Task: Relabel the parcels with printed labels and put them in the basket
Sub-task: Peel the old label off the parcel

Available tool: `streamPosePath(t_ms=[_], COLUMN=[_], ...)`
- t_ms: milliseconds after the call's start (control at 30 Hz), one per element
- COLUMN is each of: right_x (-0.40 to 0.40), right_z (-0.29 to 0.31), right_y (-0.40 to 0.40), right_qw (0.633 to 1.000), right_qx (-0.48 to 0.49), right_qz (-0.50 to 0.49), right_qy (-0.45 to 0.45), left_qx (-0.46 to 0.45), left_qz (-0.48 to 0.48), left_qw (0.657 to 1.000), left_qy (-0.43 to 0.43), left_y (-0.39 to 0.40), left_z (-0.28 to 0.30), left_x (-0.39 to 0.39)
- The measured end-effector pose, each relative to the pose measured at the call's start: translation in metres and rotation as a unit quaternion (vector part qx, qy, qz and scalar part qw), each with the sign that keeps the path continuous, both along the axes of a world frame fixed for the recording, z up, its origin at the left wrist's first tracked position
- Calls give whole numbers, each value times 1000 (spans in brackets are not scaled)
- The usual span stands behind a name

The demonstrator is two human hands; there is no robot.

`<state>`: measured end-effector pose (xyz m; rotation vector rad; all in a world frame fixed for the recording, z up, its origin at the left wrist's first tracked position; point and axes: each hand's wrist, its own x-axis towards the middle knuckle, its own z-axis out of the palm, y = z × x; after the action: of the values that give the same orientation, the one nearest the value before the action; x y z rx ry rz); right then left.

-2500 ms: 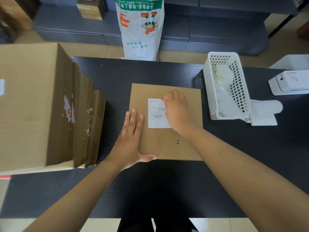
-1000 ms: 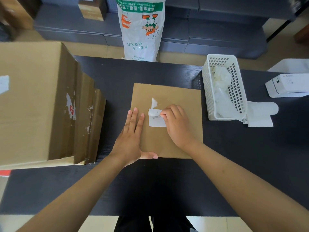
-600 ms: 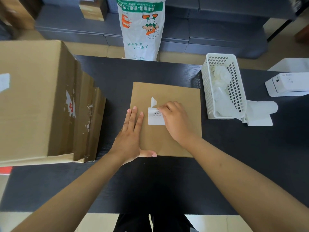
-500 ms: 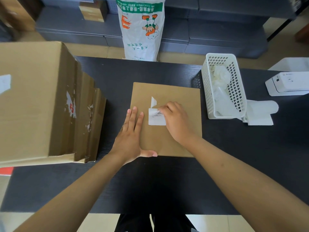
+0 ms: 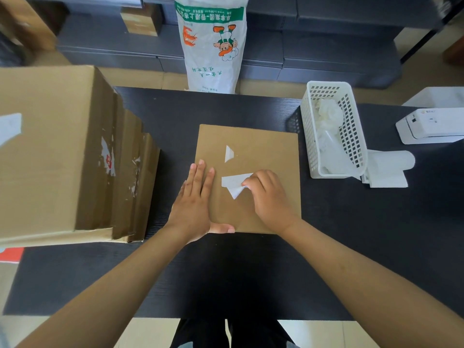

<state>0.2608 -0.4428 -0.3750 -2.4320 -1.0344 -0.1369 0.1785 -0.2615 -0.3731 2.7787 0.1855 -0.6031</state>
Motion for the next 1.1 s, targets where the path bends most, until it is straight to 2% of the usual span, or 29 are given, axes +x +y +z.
streamPosePath(t_ms=[300,833,967,1033,1100], right_x=[-4,-17,-31,-27,-13], right_z=[-3,16,22,22,22], right_y=[-7,-24,-36,-42,-41], right_qw=[999,996,989,991,989], right_qx=[30,25,60,71,91], right_qz=[15,44,122,89,2], right_qy=[-12,69,57,73,113], left_qx=[7,9,5,-8,-18], left_qz=[-2,-4,3,11,11], left_qw=[1000,998,998,999,999], left_qy=[11,63,62,53,41], left_y=[0,-3,-3,-4,-4], left_z=[1,10,8,7,5], left_x=[1,4,7,7,7])
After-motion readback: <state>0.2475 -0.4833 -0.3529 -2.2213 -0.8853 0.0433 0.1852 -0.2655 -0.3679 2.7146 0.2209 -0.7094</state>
